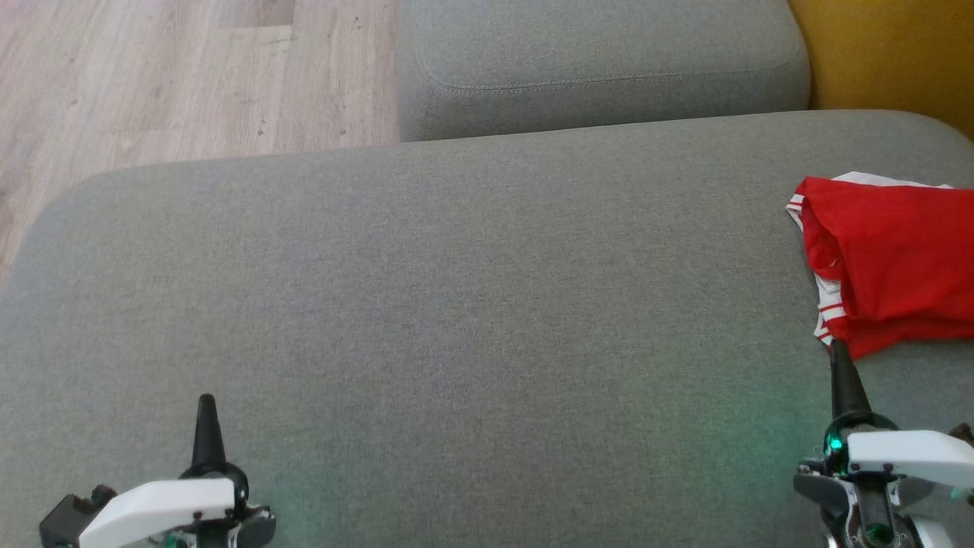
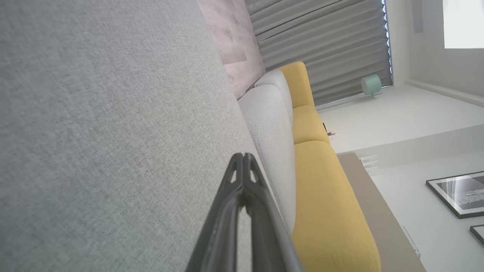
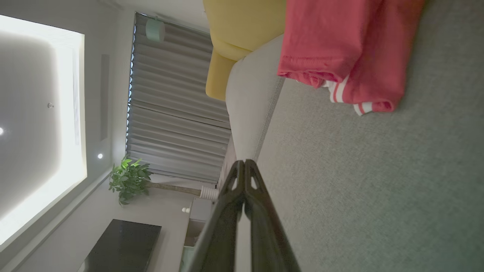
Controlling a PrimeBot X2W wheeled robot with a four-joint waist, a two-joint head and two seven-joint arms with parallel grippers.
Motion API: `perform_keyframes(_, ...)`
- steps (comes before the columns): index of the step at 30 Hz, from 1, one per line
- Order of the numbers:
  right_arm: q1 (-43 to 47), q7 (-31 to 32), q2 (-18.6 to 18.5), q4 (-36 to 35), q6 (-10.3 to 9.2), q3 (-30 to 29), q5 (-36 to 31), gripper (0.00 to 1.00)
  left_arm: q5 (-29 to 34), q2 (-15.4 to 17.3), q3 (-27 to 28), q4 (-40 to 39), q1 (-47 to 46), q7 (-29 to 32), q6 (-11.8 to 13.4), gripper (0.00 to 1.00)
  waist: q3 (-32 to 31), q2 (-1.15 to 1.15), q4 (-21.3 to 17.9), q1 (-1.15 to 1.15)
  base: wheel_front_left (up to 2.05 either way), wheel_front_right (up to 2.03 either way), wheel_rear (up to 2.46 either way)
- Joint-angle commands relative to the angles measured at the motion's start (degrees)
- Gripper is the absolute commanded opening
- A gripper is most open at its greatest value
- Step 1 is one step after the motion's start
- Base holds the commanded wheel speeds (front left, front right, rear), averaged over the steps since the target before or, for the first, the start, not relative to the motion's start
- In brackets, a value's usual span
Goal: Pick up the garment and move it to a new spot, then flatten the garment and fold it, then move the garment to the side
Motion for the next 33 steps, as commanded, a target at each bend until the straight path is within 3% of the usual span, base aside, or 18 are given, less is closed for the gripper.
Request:
perform_keyframes(1,-3.2,0.6,-1.1,-1.7,-0.03,0.5,2.1,0.00,-2.0,0.8,2.3,-1.2,-3.6,0.5,-0.6,0.00,0.0,0.00,0.0,0.00,0.00,0.00,0.00)
perform_keyframes(25,-6.3,4.6,-1.0,-0.5,-0.04,-1.8,17.5,0.00,-17.7,0.6,5.7,0.9,-7.0,4.5,-2.8,0.00,0.4,0.00,-0.2,-0.01,0.00,0.00,0.00)
perform_keyframes(33,-6.3,4.8,-0.9,-0.5,-0.04,-2.0,17.6,0.00,-17.7,0.5,5.9,0.9,-7.1,4.7,-2.8,0.00,0.4,0.00,-0.2,-0.01,0.00,0.00,0.00)
